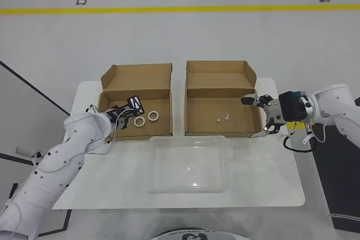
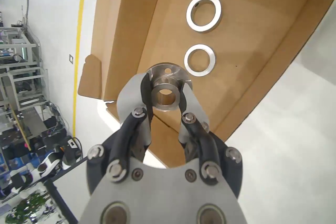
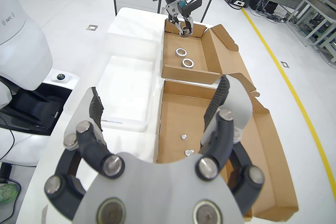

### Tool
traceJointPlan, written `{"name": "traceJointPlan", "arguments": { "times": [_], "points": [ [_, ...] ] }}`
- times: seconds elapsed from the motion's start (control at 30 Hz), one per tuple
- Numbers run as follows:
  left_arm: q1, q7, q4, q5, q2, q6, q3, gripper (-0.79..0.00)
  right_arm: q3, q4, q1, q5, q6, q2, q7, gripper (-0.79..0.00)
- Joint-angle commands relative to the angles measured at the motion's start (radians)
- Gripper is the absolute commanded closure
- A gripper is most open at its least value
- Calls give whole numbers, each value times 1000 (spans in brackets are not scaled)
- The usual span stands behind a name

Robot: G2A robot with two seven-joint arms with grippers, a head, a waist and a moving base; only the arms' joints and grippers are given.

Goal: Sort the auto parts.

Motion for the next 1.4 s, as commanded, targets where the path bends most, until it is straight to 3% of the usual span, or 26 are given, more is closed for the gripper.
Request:
{"name": "traceJointPlan", "arguments": {
  "times": [0.0, 0.5, 1.1, 1.17, 1.2, 1.27, 1.37],
  "points": [
    [-17, 21, 34, 23, -6, 12, 15, 0, 0, 0, 0, 0, 0, 0, 0, -785],
    [-58, 48, 212, 78, -38, 43, 71, 0, 0, 0, 0, 0, 0, 0, 0, -785],
    [-60, 63, 260, 100, -56, 23, 80, 0, 0, 0, 0, 0, 0, 0, 0, -785],
    [-62, 67, 267, 101, -59, 19, 81, -111, 0, 0, 0, 0, 0, 0, 0, -785],
    [-63, 69, 270, 101, -59, 17, 81, -126, 0, 0, 0, 0, 0, 0, 0, -785],
    [-64, 73, 274, 102, -61, 13, 79, -268, 0, 0, 0, 0, 0, 0, 0, -785],
    [-63, 85, 276, 101, -61, 2, 71, -388, 0, 0, 0, 0, 0, 0, 0, -785]
  ]
}}
